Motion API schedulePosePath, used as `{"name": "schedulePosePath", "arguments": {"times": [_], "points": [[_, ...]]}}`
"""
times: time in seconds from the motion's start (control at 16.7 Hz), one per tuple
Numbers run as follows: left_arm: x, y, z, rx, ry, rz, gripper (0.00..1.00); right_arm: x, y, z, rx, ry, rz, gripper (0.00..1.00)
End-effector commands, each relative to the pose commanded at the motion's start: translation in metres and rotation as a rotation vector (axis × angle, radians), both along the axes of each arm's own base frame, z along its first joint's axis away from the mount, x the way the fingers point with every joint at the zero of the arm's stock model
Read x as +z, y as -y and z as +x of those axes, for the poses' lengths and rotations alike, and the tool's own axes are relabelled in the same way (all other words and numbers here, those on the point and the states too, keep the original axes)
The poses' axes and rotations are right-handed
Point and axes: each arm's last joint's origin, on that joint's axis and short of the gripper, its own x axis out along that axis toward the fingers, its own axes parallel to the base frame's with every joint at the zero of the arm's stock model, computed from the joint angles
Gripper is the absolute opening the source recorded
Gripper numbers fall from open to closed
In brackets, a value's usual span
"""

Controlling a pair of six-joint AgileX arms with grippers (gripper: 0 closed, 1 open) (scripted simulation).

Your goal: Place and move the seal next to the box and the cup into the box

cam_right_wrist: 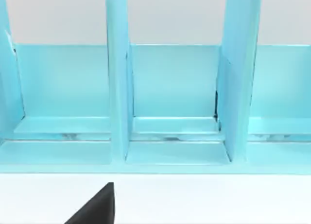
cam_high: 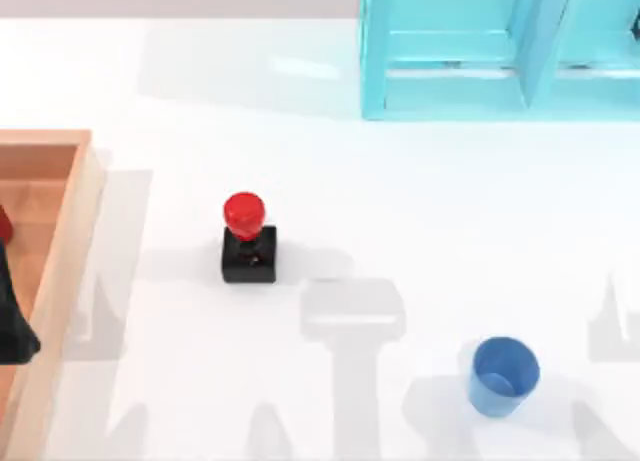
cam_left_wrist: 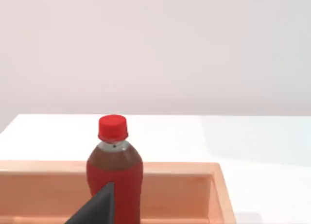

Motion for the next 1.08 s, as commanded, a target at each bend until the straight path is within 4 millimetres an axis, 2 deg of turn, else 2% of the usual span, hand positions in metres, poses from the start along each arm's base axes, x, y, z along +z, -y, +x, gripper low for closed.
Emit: {"name": "schedulePosePath", "arguments": {"times": [0.18,0.3,0.42,0.6,0.72,0.9,1.08], "points": [[0.002,0.0,0.0,-0.004,-0.008,-0.004,1.0,0.0,0.0,0.0,0.0,0.0,0.0,1.0],[0.011,0.002,0.0,-0.021,-0.049,-0.022,1.0,0.0,0.0,0.0,0.0,0.0,0.0,1.0],[0.029,0.005,0.002,-0.047,-0.12,-0.049,1.0,0.0,0.0,0.0,0.0,0.0,0.0,1.0],[0.068,0.012,0.014,-0.091,-0.279,-0.094,1.0,0.0,0.0,0.0,0.0,0.0,0.0,1.0],[0.096,0.019,0.032,-0.117,-0.42,-0.118,1.0,0.0,0.0,0.0,0.0,0.0,0.0,1.0],[0.128,0.039,0.078,-0.14,-0.674,-0.134,1.0,0.0,0.0,0.0,0.0,0.0,0.0,1.0],[0.137,0.069,0.135,-0.136,-0.944,-0.122,1.0,0.0,0.0,0.0,0.0,0.0,0.0,1.0]]}}
